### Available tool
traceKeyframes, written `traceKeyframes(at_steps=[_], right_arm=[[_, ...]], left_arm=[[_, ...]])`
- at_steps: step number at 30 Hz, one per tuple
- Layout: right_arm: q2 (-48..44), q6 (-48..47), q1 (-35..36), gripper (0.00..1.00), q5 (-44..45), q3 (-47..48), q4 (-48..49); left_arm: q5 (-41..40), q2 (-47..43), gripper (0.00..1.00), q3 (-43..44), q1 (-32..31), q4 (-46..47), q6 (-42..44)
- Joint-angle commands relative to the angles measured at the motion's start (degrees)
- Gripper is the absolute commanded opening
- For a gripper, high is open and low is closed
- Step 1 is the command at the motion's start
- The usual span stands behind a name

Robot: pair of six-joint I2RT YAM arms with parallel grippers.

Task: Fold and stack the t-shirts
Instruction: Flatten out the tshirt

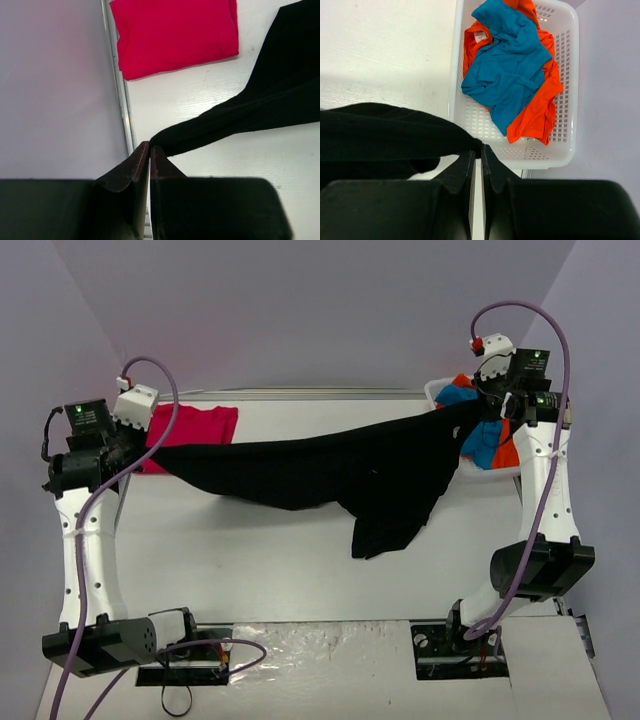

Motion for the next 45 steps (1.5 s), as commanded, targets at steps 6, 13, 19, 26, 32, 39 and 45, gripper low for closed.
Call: traceKeyframes(at_steps=[6,13,19,26,32,39,45], right_arm=[[6.08,3.46,-1.19,0.00,-2.41,10.05,3.78],[13.20,4.60,-1.19,0.00,-4.44,20.16,3.95],[9.71,5.22,-1.19,0.00,-4.97,24.39,4.13],[-1.63,6.89,-1.19,0.00,-5.49,19.50,4.13],[-16.39,7.51,-1.19,0.00,-5.93,8.85,4.39],[-26.87,9.09,-1.19,0.00,-4.26,6.46,4.48],[-23.37,10.32,-1.19,0.00,-2.51,7.78,7.01]], left_arm=[[7.74,6.40,0.02,8.81,1.04,2.58,-6.97],[15.65,11.07,0.02,11.79,1.04,6.54,-11.81],[16.10,8.36,0.02,16.63,1.39,9.70,-14.89],[16.19,-0.50,0.02,18.66,1.48,8.30,-14.63],[15.31,-11.14,0.02,11.82,1.48,6.63,-13.92],[12.76,-19.60,0.02,10.30,1.48,4.52,-13.75],[8.28,-19.17,0.02,11.01,1.48,7.67,-15.06]])
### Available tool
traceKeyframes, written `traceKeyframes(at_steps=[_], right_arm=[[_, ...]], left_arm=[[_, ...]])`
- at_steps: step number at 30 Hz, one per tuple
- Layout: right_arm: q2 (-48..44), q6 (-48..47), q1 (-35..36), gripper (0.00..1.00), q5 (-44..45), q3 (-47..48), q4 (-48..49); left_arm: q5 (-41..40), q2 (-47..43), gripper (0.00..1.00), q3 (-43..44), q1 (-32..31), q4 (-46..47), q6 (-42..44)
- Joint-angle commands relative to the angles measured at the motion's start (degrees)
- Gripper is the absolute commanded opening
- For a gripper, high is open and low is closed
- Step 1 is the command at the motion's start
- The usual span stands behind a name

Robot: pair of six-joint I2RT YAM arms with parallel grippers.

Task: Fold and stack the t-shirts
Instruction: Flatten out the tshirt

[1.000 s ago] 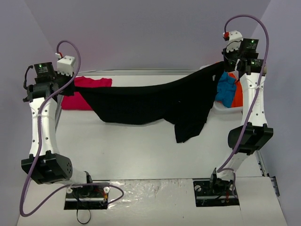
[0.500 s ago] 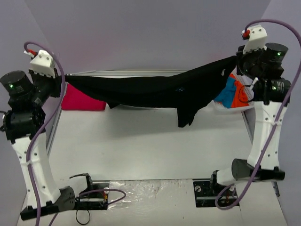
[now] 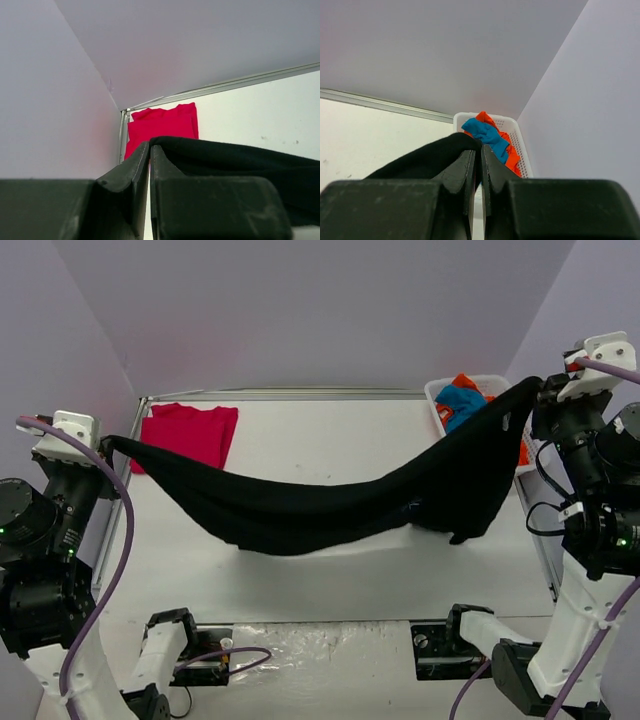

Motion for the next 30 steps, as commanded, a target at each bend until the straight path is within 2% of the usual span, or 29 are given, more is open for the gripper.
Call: traceKeyframes(at_steps=[1,6,10,12,16,17,18,19,21,22,23,25,30], right_arm=[[5.38,1.40,-0.71,0.00,2.70,-1.15,5.60],[14.59,1.31,-0.71,0.00,6.12,-2.92,9.64],[20.41,1.31,-0.53,0.00,6.39,-3.89,13.43],[24.70,0.96,-0.36,0.00,8.14,-3.19,16.06],[35.16,-0.35,-0.27,0.00,10.34,3.22,16.25],[39.01,-0.36,-0.18,0.17,11.04,4.45,16.07],[40.79,-0.71,-0.09,0.41,12.09,7.25,15.55],[42.29,-1.06,0.25,0.60,12.89,8.32,15.02],[44.67,-1.32,0.61,0.67,14.47,8.68,14.66],[44.94,-1.24,0.61,0.91,14.74,8.16,14.75],[45.03,-1.32,0.61,1.00,14.83,7.46,14.75],[44.77,-1.24,0.70,1.00,17.09,4.82,14.66],[37.13,-2.03,0.70,1.00,15.62,-5.63,14.66]], left_arm=[[-4.16,4.04,0.02,0.91,0.54,3.94,-1.14],[-6.27,12.30,0.02,-1.72,0.63,9.82,-1.06],[-7.67,24.49,0.02,-2.69,0.54,15.10,-0.35],[-7.68,30.13,0.03,0.28,0.36,16.25,-0.35],[-7.41,48.04,0.03,10.74,-2.00,14.94,1.30],[-7.85,50.62,0.07,14.67,-3.14,14.41,2.45],[-9.33,53.51,0.16,16.71,-5.85,12.58,3.94],[-9.78,58.50,0.48,18.56,-7.18,11.43,6.74],[-10.75,62.49,0.53,22.34,-9.91,8.27,9.30],[-12.67,64.94,0.61,22.62,-11.92,7.91,11.06],[-13.82,65.49,0.65,22.36,-13.07,7.90,11.42],[-13.84,64.19,0.72,19.82,-14.58,9.30,10.99],[-12.43,53.14,0.76,7.10,-14.93,11.95,11.07]])
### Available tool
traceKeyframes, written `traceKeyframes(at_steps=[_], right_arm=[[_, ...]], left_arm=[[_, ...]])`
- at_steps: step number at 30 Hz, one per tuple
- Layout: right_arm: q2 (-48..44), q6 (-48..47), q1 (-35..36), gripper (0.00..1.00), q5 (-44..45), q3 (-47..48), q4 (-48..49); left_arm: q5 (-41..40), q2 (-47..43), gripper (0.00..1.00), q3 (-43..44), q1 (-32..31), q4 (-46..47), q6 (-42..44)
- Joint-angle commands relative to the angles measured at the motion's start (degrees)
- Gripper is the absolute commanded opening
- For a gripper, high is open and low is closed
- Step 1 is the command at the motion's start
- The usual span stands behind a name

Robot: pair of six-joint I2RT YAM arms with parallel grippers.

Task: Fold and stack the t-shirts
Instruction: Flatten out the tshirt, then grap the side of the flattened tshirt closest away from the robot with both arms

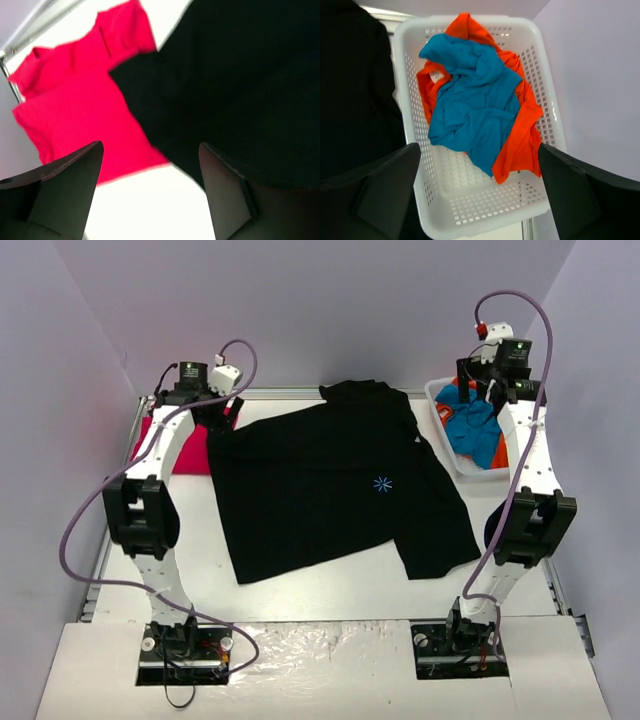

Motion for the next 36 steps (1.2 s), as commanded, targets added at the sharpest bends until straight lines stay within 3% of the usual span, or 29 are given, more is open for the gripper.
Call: traceKeyframes(at_steps=[1,8,14,21,30,36], right_arm=[[-8.38,-0.61,0.52,1.00,-1.18,-7.99,0.74],[-22.08,-3.49,0.96,1.00,-11.11,-24.70,-2.06],[-25.88,-9.82,1.84,1.00,-14.91,-33.06,-8.04],[-25.89,-12.29,1.75,1.00,-13.42,-38.78,-9.63],[-20.00,-9.92,1.67,1.00,-15.96,-40.19,-8.14],[-17.63,-8.34,1.67,1.00,-16.85,-40.20,-6.56]], left_arm=[[-0.51,-13.59,0.76,-5.58,1.40,1.04,2.35],[2.82,-31.70,0.77,-26.38,-2.55,-4.31,7.71],[7.57,-45.32,0.76,-41.44,-9.92,-11.35,15.97],[-2.87,-46.84,0.76,-53.67,-21.96,-9.34,15.19],[-3.32,-46.14,0.74,-59.83,-27.69,-6.87,15.28],[2.12,-45.43,0.72,-61.93,-29.45,-7.93,16.33]])
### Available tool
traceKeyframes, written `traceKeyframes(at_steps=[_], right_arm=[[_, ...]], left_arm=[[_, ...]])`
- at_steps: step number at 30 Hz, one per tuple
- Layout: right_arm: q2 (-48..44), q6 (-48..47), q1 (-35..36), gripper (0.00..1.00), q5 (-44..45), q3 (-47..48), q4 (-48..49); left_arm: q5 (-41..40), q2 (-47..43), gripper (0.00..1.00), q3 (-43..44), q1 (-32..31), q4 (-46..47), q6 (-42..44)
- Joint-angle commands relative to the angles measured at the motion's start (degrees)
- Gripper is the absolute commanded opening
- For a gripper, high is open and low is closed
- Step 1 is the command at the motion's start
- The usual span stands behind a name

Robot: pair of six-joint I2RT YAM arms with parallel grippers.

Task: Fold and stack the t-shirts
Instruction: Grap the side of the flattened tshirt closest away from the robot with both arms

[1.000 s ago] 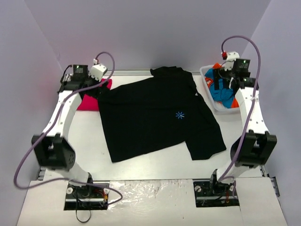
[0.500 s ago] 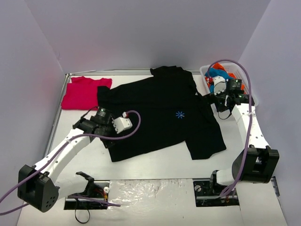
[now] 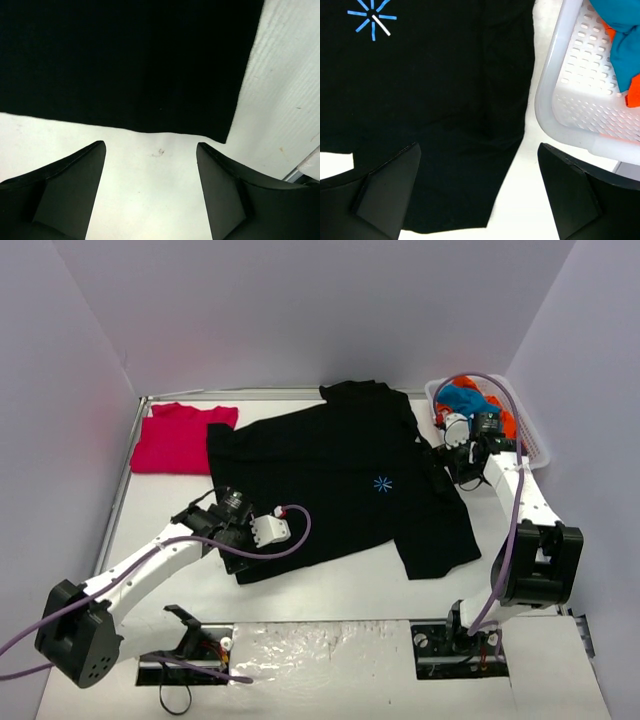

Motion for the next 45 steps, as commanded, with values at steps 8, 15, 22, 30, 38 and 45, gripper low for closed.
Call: traceKeyframes(at_steps=[8,15,22,30,38,45], right_arm=[[2.16,2.46,0.09,1.00,-0.78,0.86,0.88],[2.60,2.81,0.09,1.00,-0.69,-0.11,1.14],[3.22,2.73,0.09,1.00,0.28,-0.72,1.84],[4.19,2.64,0.18,1.00,0.45,-1.52,2.46],[3.84,2.29,0.09,1.00,0.37,-2.04,2.64],[0.59,-1.22,0.09,1.00,1.16,-1.43,-0.26]], left_arm=[[3.77,6.88,0.64,0.80,-3.74,-4.75,4.15],[3.16,12.59,0.64,1.33,-4.97,-4.75,4.68],[5.79,15.14,0.64,3.43,-5.15,-6.86,5.38],[6.06,20.41,0.64,4.84,-6.03,-7.22,5.38],[4.48,24.90,0.41,5.98,-7.17,-8.36,4.59],[3.69,21.13,0.02,6.60,-7.08,-10.99,3.36]])
